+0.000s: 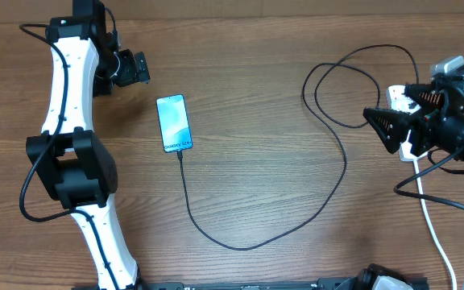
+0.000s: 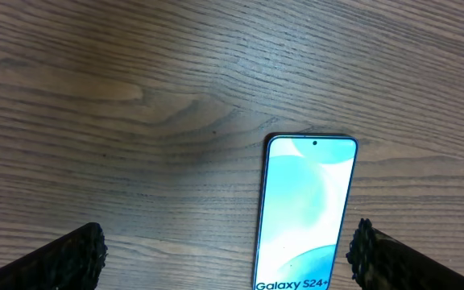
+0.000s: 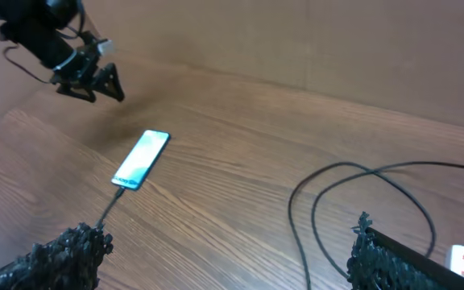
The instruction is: Plug charger to phone and switch on socket
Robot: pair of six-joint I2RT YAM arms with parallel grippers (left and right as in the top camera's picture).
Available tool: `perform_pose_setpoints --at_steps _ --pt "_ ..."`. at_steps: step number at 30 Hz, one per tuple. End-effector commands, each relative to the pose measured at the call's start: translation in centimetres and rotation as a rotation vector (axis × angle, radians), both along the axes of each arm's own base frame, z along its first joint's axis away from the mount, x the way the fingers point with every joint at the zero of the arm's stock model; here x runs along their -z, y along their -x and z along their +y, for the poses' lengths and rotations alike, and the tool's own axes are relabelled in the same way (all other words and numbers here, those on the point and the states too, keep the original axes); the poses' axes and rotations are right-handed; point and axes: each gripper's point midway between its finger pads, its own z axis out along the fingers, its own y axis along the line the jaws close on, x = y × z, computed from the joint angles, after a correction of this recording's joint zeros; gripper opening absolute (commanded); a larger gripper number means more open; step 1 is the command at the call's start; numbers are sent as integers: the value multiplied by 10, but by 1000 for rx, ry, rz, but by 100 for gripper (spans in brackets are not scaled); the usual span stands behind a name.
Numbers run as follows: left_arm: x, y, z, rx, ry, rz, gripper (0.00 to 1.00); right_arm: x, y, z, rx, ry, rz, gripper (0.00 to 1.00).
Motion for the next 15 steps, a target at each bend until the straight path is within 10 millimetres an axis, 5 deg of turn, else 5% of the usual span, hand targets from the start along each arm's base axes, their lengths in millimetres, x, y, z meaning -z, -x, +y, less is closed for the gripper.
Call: perform_pose_setpoints --at_steps 1,9,15 --pt "-14 -2 0 -7 6 -32 99 -3 1 6 -36 -17 -17 100" --pt "-14 -2 0 -7 5 -32 100 2 11 13 -53 -69 43 100" --pt "-14 -2 0 -7 5 -32 100 -13 12 22 -112 -104 -20 100"
